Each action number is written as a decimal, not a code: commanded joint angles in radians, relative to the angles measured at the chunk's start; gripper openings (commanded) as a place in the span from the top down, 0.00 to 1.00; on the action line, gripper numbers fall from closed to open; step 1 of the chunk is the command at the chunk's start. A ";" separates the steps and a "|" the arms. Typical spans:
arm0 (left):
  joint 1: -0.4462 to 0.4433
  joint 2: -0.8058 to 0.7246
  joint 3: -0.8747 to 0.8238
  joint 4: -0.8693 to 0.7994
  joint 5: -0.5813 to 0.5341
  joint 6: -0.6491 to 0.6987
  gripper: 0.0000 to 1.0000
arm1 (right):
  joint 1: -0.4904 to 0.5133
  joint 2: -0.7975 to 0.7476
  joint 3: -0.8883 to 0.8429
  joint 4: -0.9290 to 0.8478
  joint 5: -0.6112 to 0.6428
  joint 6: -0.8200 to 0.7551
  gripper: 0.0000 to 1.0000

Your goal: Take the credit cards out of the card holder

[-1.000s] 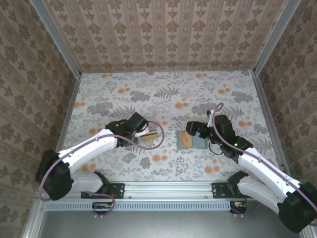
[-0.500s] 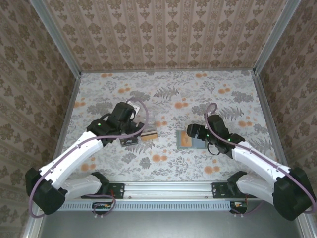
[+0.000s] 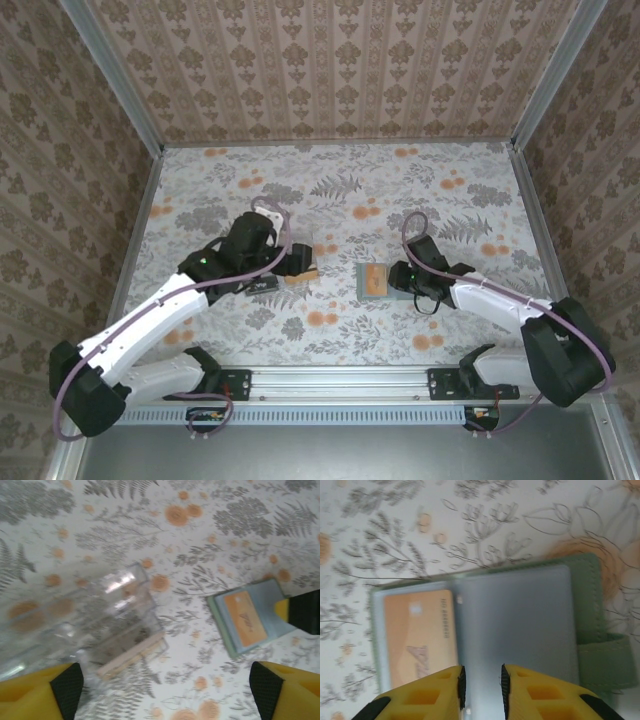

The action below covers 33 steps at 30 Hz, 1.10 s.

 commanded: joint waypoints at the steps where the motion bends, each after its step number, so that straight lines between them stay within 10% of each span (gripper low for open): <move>1: -0.049 0.058 0.016 0.066 0.041 -0.099 0.14 | -0.010 0.021 0.003 -0.084 0.080 0.036 0.72; 7: -0.136 0.219 0.041 0.161 0.063 -0.181 0.30 | -0.013 0.005 -0.014 -0.110 0.101 0.052 0.70; 16: -0.175 0.461 0.084 0.291 0.138 -0.285 0.99 | -0.011 -0.145 -0.017 -0.107 0.062 0.017 0.71; 33: -0.191 0.747 0.236 0.318 0.221 -0.295 1.00 | -0.013 0.016 0.036 0.091 -0.201 0.016 0.83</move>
